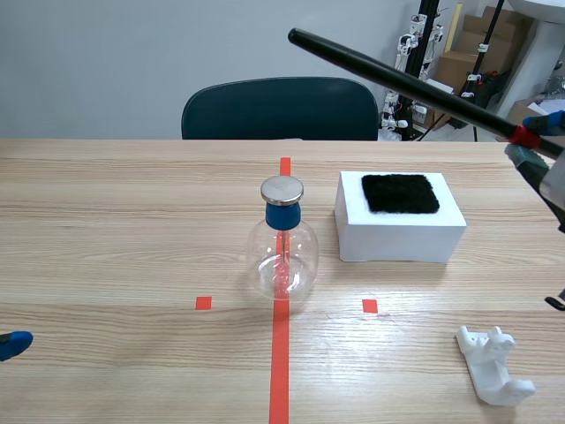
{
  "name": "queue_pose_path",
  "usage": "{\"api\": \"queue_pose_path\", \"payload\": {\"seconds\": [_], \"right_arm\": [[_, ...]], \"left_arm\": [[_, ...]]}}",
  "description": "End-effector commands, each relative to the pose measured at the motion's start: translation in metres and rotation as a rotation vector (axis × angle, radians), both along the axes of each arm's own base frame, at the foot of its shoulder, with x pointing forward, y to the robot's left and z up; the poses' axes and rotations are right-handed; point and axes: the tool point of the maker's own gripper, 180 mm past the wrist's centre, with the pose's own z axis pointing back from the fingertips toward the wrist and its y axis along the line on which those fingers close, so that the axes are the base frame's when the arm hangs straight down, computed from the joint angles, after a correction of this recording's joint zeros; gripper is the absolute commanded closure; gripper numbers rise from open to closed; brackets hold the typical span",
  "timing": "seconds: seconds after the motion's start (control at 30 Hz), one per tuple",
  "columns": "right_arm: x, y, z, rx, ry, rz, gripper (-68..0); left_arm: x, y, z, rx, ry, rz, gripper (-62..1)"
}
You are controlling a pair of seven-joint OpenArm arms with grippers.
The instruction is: Do the electroscope experiment. rub the rod on the fur
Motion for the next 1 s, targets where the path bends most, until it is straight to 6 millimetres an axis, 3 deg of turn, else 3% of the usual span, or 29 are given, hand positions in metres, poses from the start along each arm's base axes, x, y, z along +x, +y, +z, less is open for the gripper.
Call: {"api": "queue_pose_path", "payload": {"seconds": [0.0, 0.2, 0.57, 0.97], "right_arm": [[0.004, 0.001, 0.013, -0.007, -0.049, 0.011, -2.4], [0.007, -0.004, 0.017, -0.005, -0.070, -0.018, -2.4], [0.015, -0.031, 0.030, -0.037, -0.143, -0.104, -2.4], [0.054, -0.098, 0.025, -0.081, -0.190, -0.272, -2.4]], "left_arm": [[0.004, 0.002, 0.009, -0.016, -0.036, 0.004, -62.3], [0.004, 0.002, 0.009, -0.016, -0.036, 0.004, -62.3], [0.004, 0.002, 0.009, -0.016, -0.036, 0.004, -62.3], [0.004, 0.002, 0.009, -0.016, -0.036, 0.004, -62.3]]}}
